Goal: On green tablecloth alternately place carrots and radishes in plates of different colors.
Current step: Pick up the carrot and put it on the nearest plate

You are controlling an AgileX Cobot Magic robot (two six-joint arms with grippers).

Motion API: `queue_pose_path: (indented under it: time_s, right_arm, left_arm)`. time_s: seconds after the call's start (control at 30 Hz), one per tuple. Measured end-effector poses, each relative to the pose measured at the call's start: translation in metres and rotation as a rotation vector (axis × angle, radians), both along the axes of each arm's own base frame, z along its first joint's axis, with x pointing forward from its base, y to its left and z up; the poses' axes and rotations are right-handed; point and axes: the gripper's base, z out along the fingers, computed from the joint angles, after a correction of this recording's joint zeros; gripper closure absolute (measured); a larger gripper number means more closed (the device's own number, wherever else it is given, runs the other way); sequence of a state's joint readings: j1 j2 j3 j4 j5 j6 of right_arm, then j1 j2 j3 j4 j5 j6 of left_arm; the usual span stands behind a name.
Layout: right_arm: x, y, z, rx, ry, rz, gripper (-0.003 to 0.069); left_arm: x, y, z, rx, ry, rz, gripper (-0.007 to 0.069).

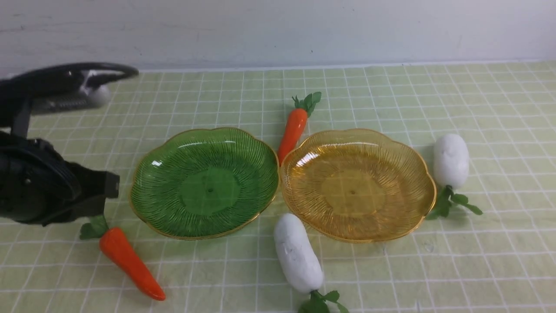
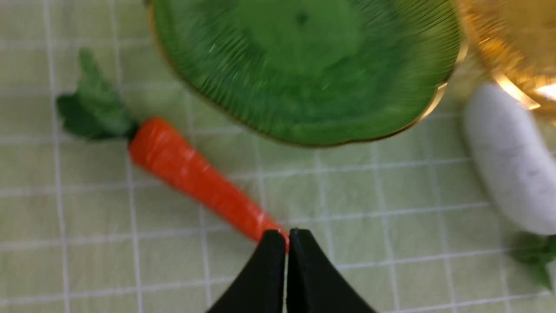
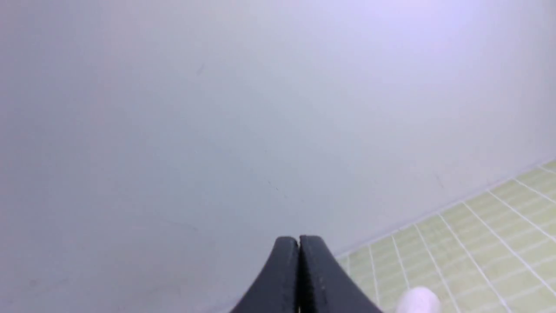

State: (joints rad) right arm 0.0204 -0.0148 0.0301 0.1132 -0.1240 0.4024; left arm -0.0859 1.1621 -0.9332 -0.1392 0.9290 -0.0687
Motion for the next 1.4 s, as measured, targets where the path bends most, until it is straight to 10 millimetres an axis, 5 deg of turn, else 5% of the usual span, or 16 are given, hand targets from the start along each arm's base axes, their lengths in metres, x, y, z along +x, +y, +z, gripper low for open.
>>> queue_pose_path:
  time_s: [0.23,0.4,0.6,0.73,0.97,1.1,1.17,1.33,1.4]
  right_arm:
    - [-0.002,0.001,0.014,0.101,-0.013,0.047,0.0673]
    - [-0.004,0.006,0.055,0.023,0.224,0.108,0.0673]
    - [0.018,0.016,0.106,-0.294,0.613,0.212,0.0673]
    - [0.038,0.026,0.109,-0.414,0.71,0.294,0.0673]
    - [0.065,0.042,0.096,-0.32,0.836,0.415,0.0673]
    - [0.077,0.049,0.09,-0.314,0.871,0.464,0.0673]
    - [0.082,0.051,0.087,-0.325,0.889,0.487,0.0673]
    - [0.115,0.07,0.088,-0.353,0.999,0.649,0.0673]
    - [0.128,0.077,0.089,-0.379,1.018,0.712,0.0673]
  left_arm:
    - [0.023,0.008,-0.029,-0.03,0.083,0.175,0.0628]
    - [0.041,0.017,-0.055,-0.06,0.173,0.194,0.0628]
    - [0.056,0.02,-0.084,-0.054,0.248,0.187,0.0613]
    - [0.066,0.02,-0.105,-0.053,0.298,0.186,0.0527]
    - [0.077,0.019,-0.129,-0.081,0.325,0.216,0.0205]
    - [0.082,0.019,-0.142,-0.079,0.34,0.226,0.0116]
    - [0.083,0.019,-0.148,-0.078,0.358,0.227,0.0124]
    - [0.083,0.021,-0.151,-0.056,0.389,0.211,0.0387]
    - [0.081,0.021,-0.149,-0.044,0.397,0.199,0.0372]
